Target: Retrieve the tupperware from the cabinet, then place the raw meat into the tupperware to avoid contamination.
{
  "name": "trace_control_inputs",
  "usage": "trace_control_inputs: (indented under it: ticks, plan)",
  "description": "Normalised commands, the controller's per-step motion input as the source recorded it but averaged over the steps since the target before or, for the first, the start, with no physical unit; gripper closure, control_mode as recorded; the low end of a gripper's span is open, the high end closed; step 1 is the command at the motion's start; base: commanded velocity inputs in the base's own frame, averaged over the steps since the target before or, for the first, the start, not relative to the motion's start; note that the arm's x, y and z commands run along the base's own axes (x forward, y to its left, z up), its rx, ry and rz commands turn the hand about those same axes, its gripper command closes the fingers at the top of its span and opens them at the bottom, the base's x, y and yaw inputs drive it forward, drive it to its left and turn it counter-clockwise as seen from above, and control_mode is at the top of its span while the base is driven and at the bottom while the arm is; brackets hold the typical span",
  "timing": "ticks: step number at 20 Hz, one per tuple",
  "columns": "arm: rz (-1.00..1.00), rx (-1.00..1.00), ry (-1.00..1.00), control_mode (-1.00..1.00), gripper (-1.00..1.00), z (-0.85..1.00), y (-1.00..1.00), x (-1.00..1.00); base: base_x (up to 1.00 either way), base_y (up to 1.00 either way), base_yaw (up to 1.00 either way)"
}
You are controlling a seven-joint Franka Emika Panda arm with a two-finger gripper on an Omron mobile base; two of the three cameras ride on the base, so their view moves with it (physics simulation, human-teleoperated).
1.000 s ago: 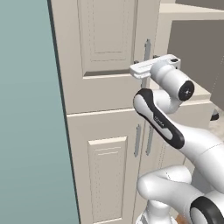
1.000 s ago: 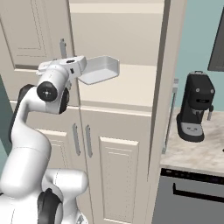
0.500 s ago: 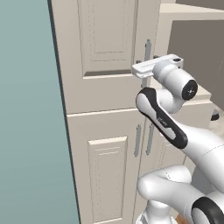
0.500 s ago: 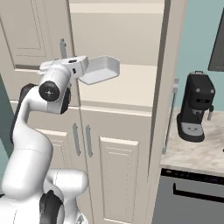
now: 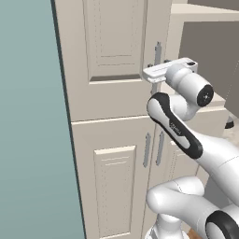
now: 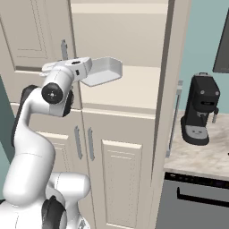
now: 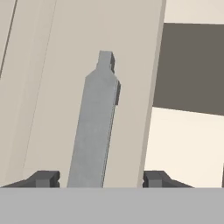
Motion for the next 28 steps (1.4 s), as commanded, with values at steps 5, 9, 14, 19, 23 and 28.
trace_control_inputs:
  ticks: [5,9,14,19,23,28]
  plan:
    - [-0.07,0.00,-0.08,-1.00,1.00,-0.10,0.38,0.06,0.00,0.00,0.00]
    - [-0.10,0.00,-0.07,-1.00,1.00,-0.09,0.43,0.12,0.00,0.00,0.00]
    - [-0.07,0.00,0.00,-1.00,1.00,-0.04,0.28,0.10,0.00,0.00,0.00]
    - [0.00,-0.02,0.13,-1.00,1.00,0.00,0.04,0.03,0.00,0.00,0.00]
    - [0.00,-0.03,0.11,-1.00,1.00,0.00,0.00,0.00,0.00,0.00,0.00]
    - [0.00,-0.02,0.08,-1.00,1.00,0.00,0.01,-0.01,0.00,0.00,0.00]
